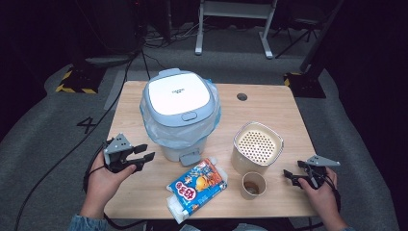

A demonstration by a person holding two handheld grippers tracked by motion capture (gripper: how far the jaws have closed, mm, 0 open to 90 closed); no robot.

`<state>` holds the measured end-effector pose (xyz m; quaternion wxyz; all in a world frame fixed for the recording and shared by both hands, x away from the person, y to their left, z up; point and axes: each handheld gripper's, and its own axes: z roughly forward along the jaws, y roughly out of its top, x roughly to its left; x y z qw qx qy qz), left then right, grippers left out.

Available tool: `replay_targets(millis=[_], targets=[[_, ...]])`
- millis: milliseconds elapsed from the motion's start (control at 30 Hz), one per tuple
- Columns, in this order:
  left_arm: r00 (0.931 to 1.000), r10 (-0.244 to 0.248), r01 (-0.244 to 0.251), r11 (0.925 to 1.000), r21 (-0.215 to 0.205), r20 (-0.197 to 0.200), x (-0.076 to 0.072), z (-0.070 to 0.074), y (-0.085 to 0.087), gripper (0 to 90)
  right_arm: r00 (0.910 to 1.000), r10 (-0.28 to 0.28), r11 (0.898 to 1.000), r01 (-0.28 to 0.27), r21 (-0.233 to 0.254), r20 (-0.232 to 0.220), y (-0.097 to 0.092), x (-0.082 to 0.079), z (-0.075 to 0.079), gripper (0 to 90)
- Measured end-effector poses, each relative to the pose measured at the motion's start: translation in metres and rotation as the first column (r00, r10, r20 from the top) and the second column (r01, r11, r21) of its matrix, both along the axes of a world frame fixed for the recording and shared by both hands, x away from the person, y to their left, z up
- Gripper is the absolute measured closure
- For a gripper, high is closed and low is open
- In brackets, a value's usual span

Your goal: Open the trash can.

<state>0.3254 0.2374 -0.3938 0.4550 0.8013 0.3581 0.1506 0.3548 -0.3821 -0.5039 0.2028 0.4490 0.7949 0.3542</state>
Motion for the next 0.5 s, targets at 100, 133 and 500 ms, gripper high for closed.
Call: replay_targets(millis=[100,133,500], targets=[[0.9993,-0.029,0.029,0.9996,-0.007,0.022,0.0,0.015,-0.003,59.2,1.0,0.001,1.0,-0.001,-0.001,0.0,0.0,0.0,0.0,21.1],[0.999,-0.034,0.034,0.9994,-0.012,0.029,-0.001,0.019,-0.004,60.8,1.0,0.0,1.0,0.0,-0.001,0.0,0.0,0.0,0.0,21.1],[0.9881,-0.12,0.127,0.9892,-0.073,0.097,0.003,0.06,-0.015,72.0,1.0,-0.002,1.0,0.002,-0.003,0.002,0.0,0.0,0.0,21.1]])
